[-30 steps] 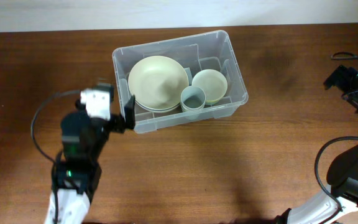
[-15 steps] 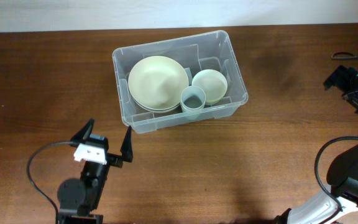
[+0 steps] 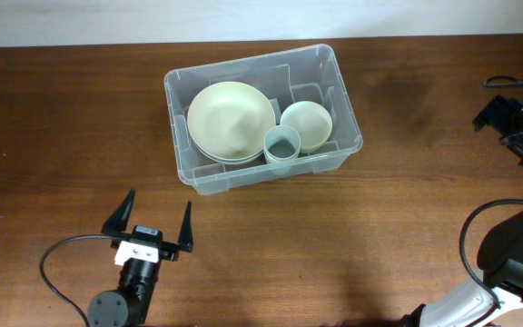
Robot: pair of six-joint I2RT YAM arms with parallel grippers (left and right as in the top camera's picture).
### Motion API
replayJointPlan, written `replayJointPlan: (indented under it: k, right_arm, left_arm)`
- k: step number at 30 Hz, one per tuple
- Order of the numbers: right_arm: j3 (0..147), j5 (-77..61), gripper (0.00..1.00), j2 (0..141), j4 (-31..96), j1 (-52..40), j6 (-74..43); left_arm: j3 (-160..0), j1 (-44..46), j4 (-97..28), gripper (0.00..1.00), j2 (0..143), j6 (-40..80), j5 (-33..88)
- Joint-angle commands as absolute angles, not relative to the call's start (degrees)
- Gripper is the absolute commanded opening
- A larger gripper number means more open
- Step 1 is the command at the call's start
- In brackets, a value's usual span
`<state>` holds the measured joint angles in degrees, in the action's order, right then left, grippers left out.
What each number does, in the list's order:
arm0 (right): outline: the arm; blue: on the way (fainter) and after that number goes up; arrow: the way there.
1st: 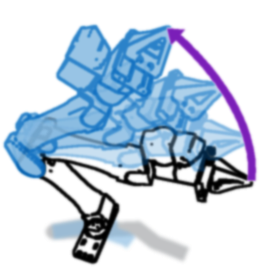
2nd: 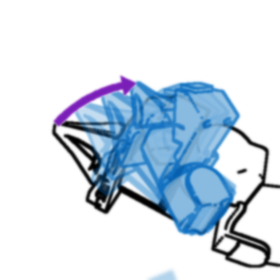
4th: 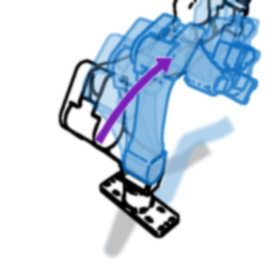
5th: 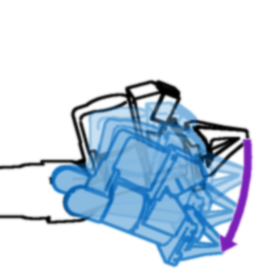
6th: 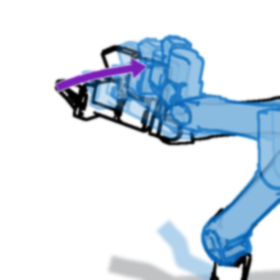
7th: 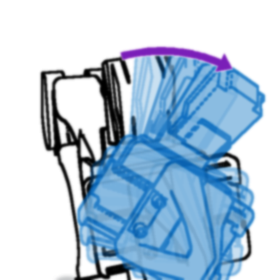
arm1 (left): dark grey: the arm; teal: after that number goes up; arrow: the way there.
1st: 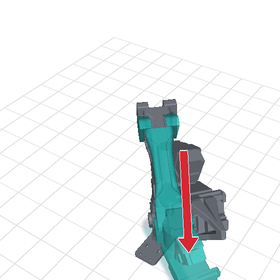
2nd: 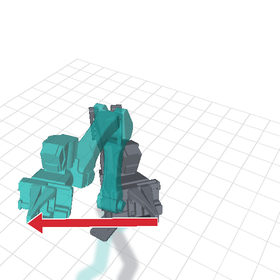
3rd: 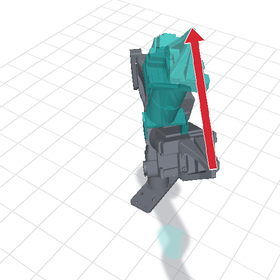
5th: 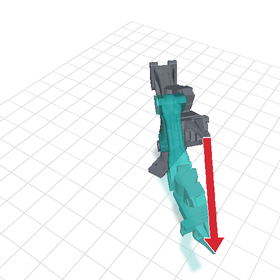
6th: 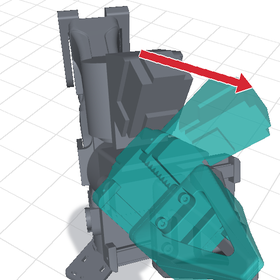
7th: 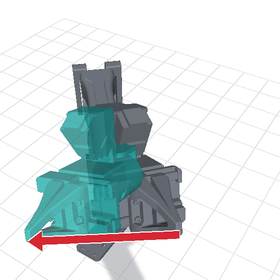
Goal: Pack container
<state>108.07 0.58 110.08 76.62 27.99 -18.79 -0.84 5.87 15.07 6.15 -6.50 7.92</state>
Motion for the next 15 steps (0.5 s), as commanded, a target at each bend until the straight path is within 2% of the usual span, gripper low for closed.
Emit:
replayJointPlan:
  k: [1, 15]
  right_arm:
    - [107.9, 0.7, 0.99, 109.3, 76.6, 28.1, -18.4]
    - [107.9, 0.7, 0.99, 109.3, 76.6, 28.1, -18.4]
  left_arm:
    - [-0.5, 5.8, 14.5, 1.0, 4.1, -8.9, 7.6]
    - [-0.5, 4.2, 5.7, 1.0, 0.3, -9.2, 7.0]
